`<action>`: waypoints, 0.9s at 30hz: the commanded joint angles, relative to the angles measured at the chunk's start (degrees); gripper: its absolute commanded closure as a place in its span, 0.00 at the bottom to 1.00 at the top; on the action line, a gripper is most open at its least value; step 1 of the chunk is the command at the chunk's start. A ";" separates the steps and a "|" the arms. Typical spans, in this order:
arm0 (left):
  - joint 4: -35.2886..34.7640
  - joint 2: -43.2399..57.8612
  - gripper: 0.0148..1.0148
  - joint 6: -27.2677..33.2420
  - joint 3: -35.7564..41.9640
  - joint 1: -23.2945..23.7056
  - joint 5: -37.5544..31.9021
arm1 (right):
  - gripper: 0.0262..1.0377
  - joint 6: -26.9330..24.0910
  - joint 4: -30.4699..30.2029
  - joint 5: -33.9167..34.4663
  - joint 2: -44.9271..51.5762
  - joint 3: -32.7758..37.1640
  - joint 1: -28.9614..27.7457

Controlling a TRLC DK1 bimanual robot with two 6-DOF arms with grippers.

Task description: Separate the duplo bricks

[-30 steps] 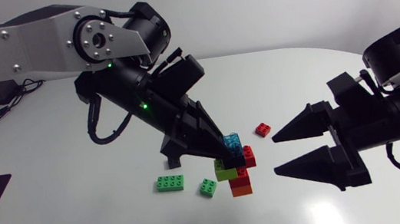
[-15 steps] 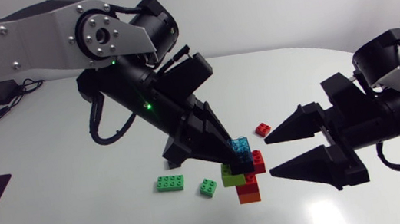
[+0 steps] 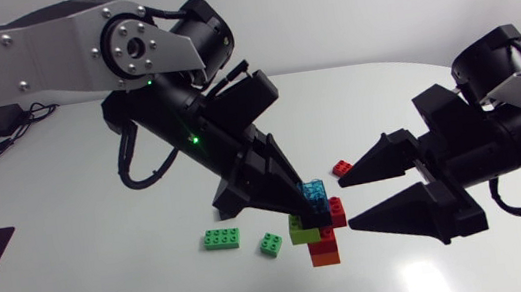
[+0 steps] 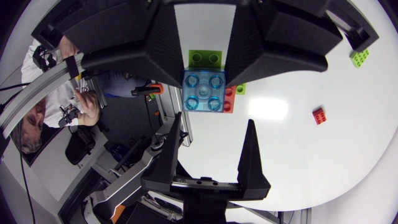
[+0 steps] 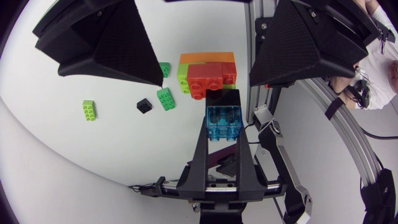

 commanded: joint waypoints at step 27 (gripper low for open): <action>-0.50 1.97 0.72 0.80 3.87 -0.94 1.39 | 0.27 0.14 1.25 0.28 2.01 -2.74 2.02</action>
